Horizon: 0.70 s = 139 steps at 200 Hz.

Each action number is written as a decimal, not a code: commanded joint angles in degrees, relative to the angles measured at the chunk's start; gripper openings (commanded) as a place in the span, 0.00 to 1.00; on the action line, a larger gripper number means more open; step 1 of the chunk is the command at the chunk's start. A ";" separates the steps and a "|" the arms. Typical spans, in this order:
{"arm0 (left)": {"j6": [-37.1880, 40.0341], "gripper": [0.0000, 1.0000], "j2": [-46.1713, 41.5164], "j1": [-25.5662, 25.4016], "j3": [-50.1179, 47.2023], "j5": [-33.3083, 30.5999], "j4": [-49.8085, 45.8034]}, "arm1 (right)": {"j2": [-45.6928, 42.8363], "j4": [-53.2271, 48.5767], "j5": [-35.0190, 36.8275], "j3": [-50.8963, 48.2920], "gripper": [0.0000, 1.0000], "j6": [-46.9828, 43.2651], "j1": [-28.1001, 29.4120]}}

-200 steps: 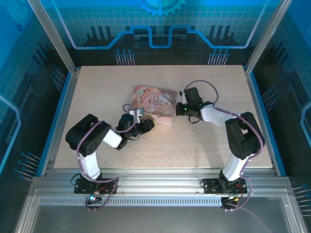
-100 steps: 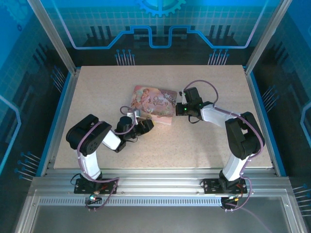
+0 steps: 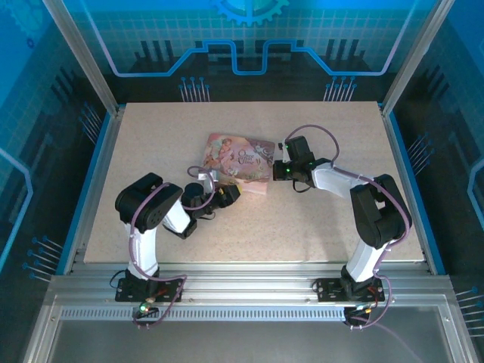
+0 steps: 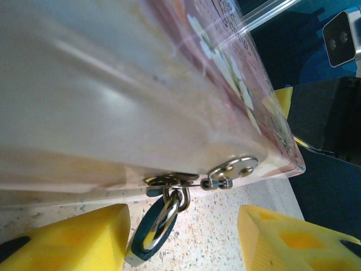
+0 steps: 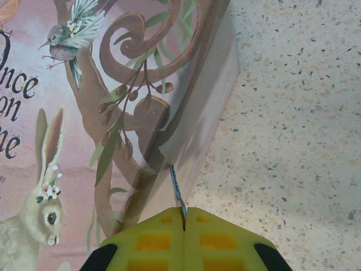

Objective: Unlock the padlock with the key

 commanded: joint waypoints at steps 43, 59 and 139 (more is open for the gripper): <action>0.42 0.38 1.92 0.87 2.54 3.00 1.61 | 0.41 0.25 -0.50 0.31 0.00 -0.12 1.56; 0.16 0.34 2.32 0.89 2.67 3.00 1.61 | 0.12 0.25 -0.47 0.09 0.00 -0.15 1.61; -0.68 0.39 2.67 1.33 1.92 2.98 1.70 | 0.02 0.33 -0.46 -0.14 0.00 -0.12 1.78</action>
